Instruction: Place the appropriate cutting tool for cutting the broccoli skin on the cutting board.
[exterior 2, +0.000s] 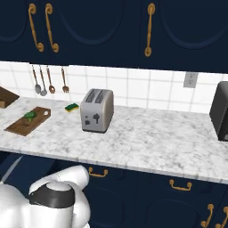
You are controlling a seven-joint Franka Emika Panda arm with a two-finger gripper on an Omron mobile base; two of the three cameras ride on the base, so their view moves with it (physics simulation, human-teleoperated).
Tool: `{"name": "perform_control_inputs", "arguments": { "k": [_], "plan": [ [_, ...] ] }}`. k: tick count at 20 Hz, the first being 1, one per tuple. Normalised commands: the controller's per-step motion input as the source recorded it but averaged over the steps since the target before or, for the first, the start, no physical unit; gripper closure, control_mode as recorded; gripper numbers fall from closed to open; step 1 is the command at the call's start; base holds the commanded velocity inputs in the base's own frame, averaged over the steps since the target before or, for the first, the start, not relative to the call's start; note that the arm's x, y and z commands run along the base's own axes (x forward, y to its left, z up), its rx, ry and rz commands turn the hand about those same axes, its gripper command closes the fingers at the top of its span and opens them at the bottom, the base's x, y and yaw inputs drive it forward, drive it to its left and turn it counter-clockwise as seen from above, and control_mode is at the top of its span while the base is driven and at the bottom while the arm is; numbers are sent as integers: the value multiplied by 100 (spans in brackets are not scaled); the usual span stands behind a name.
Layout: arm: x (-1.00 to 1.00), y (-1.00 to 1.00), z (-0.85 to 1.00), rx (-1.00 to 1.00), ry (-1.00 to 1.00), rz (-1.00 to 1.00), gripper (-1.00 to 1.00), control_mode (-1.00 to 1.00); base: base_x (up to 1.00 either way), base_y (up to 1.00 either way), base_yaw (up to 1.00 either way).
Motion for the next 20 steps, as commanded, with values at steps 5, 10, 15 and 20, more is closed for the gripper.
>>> {"name": "perform_control_inputs", "arguments": {
  "k": [5, 10, 15, 20],
  "plan": [
    [73, 0, 69, 2, -3, -1, 100, -100, 0, 0, 0],
    [95, 0, 53, 3, -2, -2, 100, -100, 0, 0, 0],
    [97, 1, 41, 3, 0, -1, 100, -100, 0, 0, 0],
    [94, 30, 37, 0, 0, -3, 100, -100, 0, 0, 0]
  ]
}}
